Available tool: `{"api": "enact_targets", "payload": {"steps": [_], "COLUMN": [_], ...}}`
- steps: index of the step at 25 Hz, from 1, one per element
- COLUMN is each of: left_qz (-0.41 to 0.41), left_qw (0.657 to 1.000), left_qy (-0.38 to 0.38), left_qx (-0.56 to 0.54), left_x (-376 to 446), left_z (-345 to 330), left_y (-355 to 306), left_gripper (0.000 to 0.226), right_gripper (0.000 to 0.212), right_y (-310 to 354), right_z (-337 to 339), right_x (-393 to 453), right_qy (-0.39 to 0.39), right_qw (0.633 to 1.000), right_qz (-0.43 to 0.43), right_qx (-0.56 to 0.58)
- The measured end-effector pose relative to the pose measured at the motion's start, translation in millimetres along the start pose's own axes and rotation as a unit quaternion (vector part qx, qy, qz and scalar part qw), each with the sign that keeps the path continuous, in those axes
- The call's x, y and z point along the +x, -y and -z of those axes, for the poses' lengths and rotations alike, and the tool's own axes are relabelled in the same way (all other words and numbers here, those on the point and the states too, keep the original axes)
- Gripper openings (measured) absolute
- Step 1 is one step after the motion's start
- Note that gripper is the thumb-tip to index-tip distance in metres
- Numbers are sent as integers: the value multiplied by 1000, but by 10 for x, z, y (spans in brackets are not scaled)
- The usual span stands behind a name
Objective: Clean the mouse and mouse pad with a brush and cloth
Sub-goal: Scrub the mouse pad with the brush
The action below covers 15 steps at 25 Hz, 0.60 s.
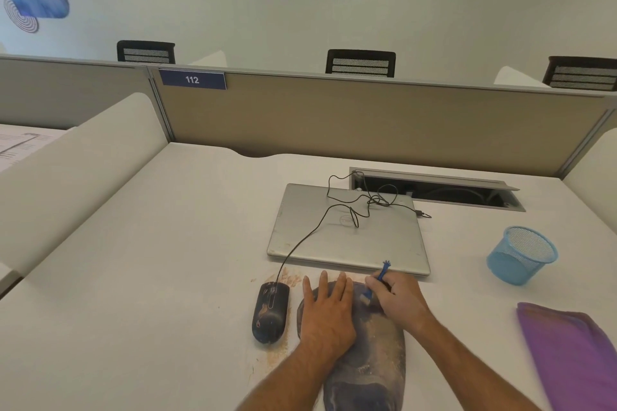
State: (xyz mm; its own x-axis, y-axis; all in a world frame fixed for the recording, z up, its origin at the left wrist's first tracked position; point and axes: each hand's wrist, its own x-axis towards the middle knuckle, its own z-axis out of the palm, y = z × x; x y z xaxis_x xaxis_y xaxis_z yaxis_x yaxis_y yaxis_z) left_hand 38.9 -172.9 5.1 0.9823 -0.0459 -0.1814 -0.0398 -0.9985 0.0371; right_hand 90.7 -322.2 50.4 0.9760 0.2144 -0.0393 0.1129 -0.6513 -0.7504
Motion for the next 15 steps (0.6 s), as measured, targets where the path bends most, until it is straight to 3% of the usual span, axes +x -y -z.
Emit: {"api": "enact_targets", "payload": {"steps": [5,9,13,15], "left_qz": [4,6,5,1], "left_qw": [1000,1000,1000,1000], "left_qy": [10,11,11,9], "left_qx": [1,-2,-3,-4], "left_x": [18,22,32,32], "left_z": [-7,-9,-23,-36], "left_y": [-8,-12,-8,-11], "left_gripper": [73,75,76,77], "right_gripper": [27,21,24,24], "right_y": [-21,-23,-13,-42], "right_z": [-23,28,-2,40], "right_x": [-107,-114,-177,-172], "right_qy": [112,39,127,82], "right_qw": [992,999,991,996], "right_qz": [12,10,14,-14], "right_qx": [-53,12,-39,20]}}
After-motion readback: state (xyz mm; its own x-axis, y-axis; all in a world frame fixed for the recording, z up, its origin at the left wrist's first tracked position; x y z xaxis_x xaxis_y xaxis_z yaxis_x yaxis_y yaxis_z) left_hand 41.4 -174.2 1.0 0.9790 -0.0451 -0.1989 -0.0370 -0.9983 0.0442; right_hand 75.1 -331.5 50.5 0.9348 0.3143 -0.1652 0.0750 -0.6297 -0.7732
